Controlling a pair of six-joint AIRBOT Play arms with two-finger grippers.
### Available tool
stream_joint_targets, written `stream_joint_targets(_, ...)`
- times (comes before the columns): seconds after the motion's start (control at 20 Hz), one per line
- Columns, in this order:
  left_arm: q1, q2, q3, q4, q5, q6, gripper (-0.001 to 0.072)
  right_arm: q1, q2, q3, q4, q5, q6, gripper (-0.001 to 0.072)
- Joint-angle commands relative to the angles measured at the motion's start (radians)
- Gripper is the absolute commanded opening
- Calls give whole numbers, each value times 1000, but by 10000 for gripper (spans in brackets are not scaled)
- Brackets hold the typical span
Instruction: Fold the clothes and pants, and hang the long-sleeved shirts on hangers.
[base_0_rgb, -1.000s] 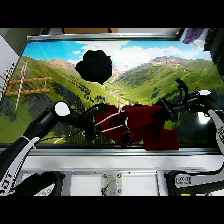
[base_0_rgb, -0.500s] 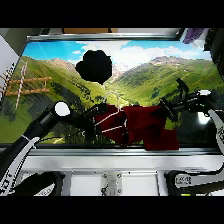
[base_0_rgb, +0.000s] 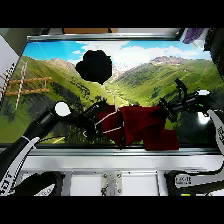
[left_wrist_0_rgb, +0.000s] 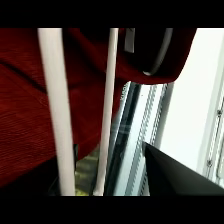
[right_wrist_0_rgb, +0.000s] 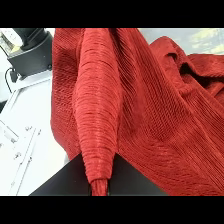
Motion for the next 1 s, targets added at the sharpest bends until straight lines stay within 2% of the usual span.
stream_joint_targets(0.0,5,0,0,7,-14,-117,420,0,0,1,2,-10,-3,17)
stream_joint_targets(0.2,74,0,0,5,-67,-240,420,0,1,1,2,-11,-3,16)
stream_joint_targets(0.45,125,52,-1,5,-100,-261,419,0,1,1,2,-36,-3,16)
stream_joint_targets(0.55,132,95,-1,23,-82,-307,419,0,1,1,12,-36,-3,16)
stream_joint_targets(0.7,185,180,-1,148,-13,-501,419,-1,21,1,95,-44,-3,16)
stream_joint_targets(0.95,258,328,-1,345,48,-842,417,-2,128,1,209,-183,22,15)
